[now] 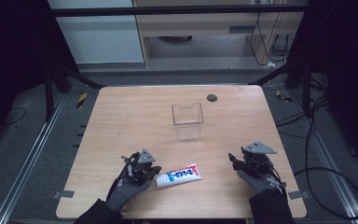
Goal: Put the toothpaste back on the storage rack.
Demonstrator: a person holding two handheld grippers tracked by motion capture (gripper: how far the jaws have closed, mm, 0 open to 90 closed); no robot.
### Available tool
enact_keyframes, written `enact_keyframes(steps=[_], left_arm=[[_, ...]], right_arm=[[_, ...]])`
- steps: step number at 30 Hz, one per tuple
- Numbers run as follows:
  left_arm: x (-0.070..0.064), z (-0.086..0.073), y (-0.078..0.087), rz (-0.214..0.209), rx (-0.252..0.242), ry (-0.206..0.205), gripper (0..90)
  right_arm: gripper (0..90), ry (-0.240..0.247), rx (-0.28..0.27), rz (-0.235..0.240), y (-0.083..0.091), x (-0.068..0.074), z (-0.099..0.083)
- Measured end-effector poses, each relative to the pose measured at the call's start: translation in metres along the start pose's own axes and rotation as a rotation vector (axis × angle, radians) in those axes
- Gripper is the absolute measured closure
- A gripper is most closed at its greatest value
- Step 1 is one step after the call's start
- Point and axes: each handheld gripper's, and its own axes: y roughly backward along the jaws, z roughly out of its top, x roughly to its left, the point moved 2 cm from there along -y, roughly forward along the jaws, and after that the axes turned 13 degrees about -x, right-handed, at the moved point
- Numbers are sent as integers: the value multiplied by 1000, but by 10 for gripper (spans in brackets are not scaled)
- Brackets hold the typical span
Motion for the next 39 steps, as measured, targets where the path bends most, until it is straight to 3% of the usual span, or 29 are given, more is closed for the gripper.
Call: enact_keyframes(steps=[10,29,34,39], left_arm=[[-4,-2,0,-21,17,-7,895],[-24,-8,1,-62,62,-41,894],[-25,-8,1,-61,68,-45,892],[-19,-5,4,-38,49,-22,860]], right_arm=[[423,-2,9,1,-1,1,-1],[422,-8,9,-10,1,-3,-2],[421,-9,11,-13,1,-3,-2],[420,-16,9,-17,2,-5,-1]])
